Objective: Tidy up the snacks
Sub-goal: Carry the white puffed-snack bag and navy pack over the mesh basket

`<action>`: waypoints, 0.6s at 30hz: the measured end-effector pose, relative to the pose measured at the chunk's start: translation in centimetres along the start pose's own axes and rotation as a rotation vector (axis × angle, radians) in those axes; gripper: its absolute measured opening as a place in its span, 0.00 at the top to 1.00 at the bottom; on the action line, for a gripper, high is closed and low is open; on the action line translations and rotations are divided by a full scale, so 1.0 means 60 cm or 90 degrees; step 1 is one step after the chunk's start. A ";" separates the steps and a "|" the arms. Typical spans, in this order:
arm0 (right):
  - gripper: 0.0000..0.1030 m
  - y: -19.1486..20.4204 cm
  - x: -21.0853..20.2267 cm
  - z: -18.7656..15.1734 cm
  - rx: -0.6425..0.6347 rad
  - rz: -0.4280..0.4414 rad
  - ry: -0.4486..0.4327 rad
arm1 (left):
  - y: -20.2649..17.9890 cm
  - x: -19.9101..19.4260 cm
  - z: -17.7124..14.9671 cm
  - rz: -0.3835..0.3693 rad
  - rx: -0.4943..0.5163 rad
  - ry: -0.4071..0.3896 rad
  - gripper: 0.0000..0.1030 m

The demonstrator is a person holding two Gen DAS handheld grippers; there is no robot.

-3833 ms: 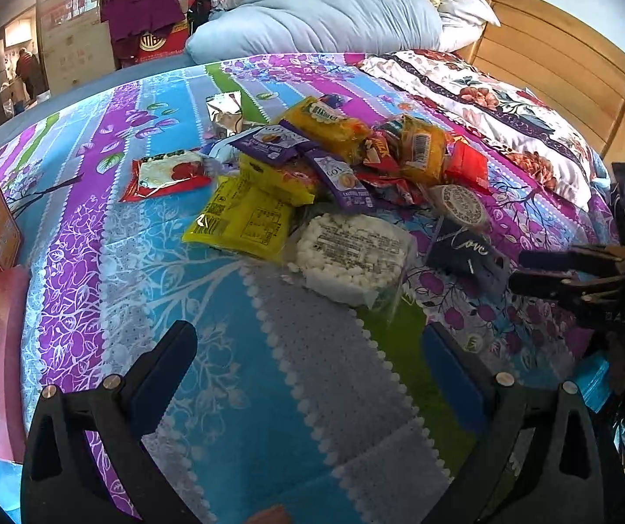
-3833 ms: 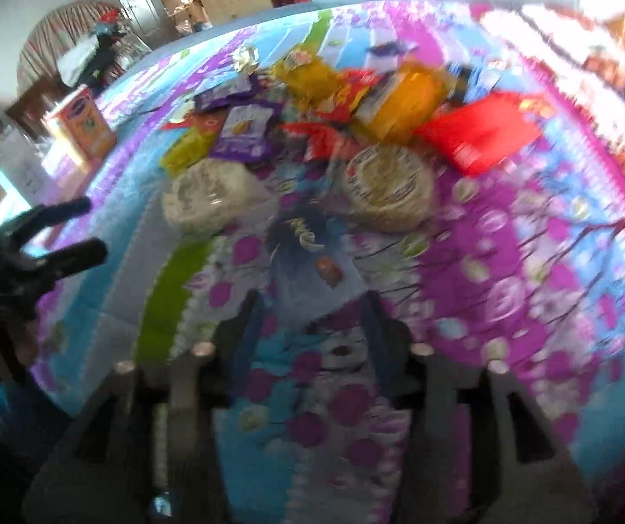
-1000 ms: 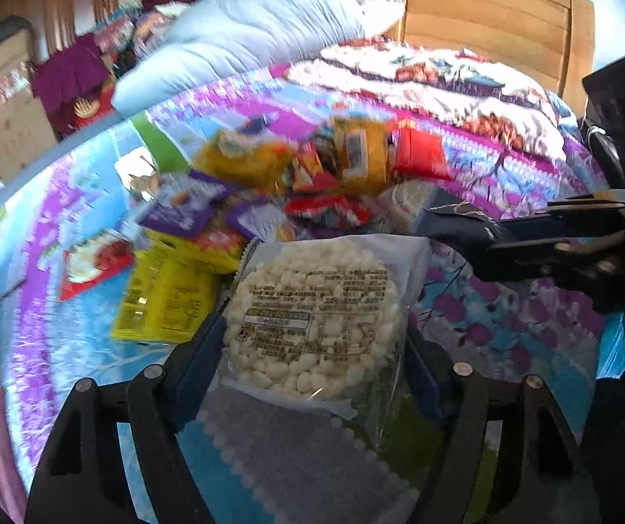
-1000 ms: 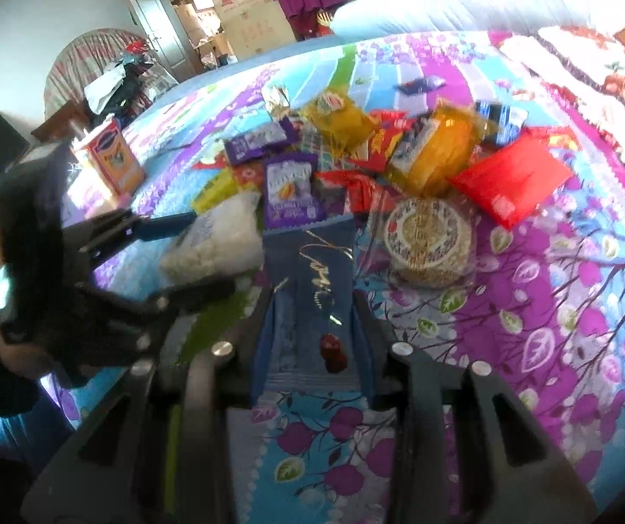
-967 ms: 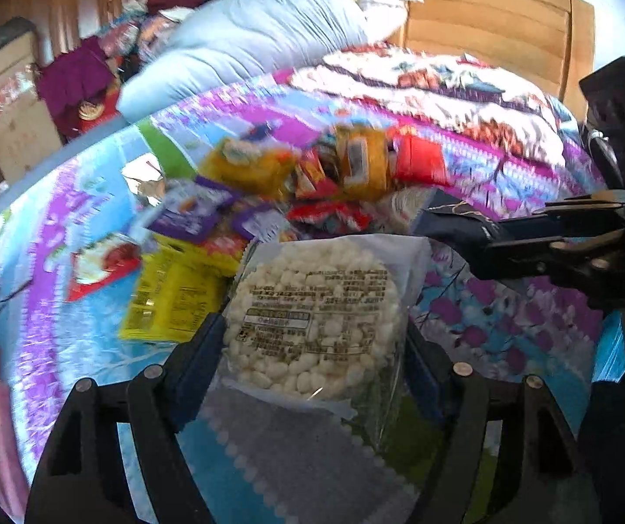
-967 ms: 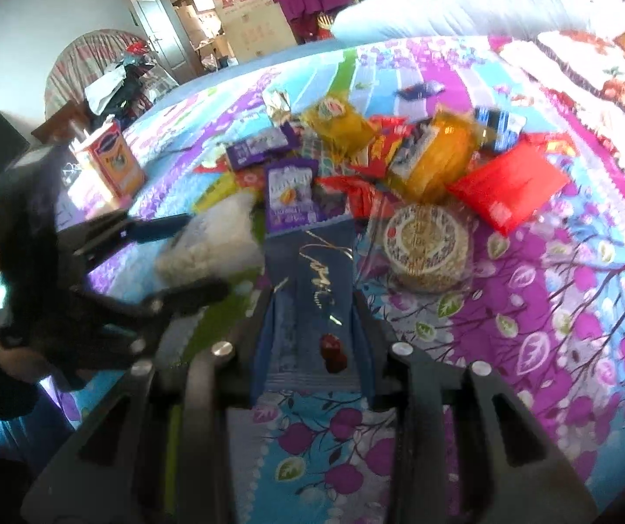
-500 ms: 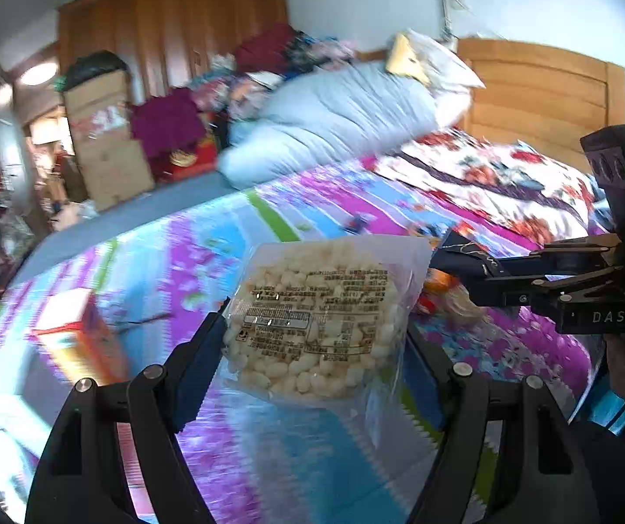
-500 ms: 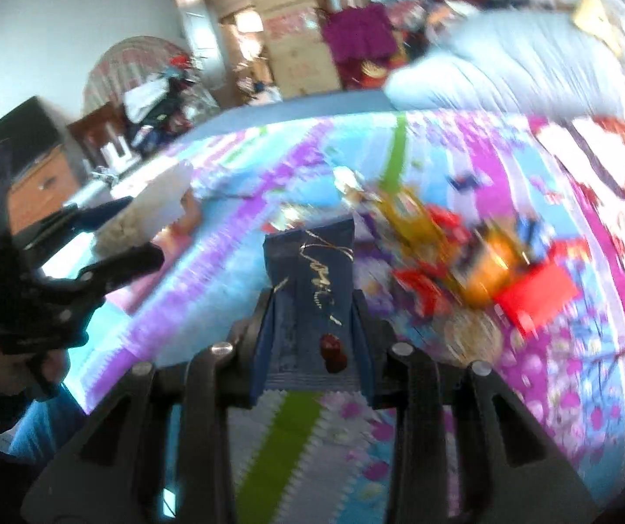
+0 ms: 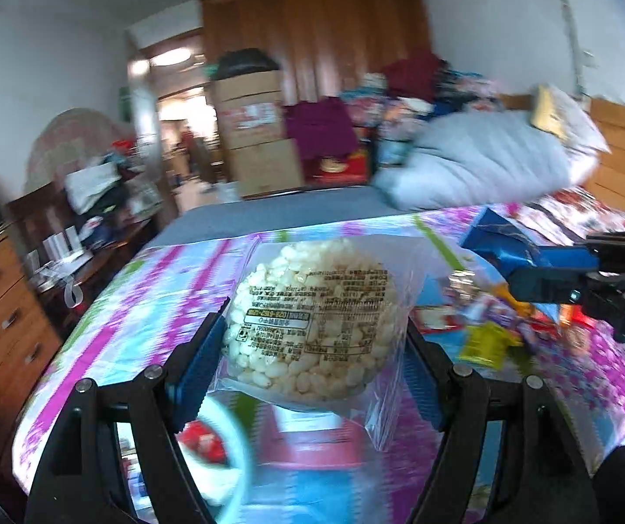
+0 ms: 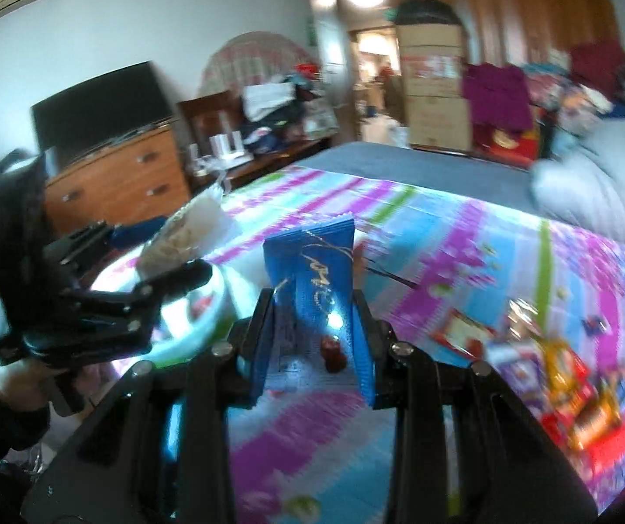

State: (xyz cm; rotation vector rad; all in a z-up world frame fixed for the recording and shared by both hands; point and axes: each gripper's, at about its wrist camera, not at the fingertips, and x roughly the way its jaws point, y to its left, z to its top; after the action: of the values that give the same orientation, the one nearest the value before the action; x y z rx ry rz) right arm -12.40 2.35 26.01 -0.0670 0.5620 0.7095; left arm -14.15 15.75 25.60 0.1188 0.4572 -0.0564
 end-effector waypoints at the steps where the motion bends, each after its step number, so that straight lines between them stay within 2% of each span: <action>1: 0.68 0.016 0.013 0.010 -0.007 0.013 0.003 | 0.025 -0.006 -0.001 0.012 -0.013 -0.001 0.25; 9: 0.68 0.144 0.113 0.066 -0.056 0.084 0.035 | 0.201 -0.032 -0.040 0.102 -0.099 0.017 0.25; 18: 0.68 0.237 0.200 0.092 -0.086 0.118 0.080 | 0.301 -0.011 -0.082 0.129 -0.138 0.054 0.25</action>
State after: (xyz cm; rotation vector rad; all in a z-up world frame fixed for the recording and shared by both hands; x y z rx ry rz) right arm -11.41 21.72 26.37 -0.1882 0.6458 0.9285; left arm -15.42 34.30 23.32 -0.0453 0.5311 0.1979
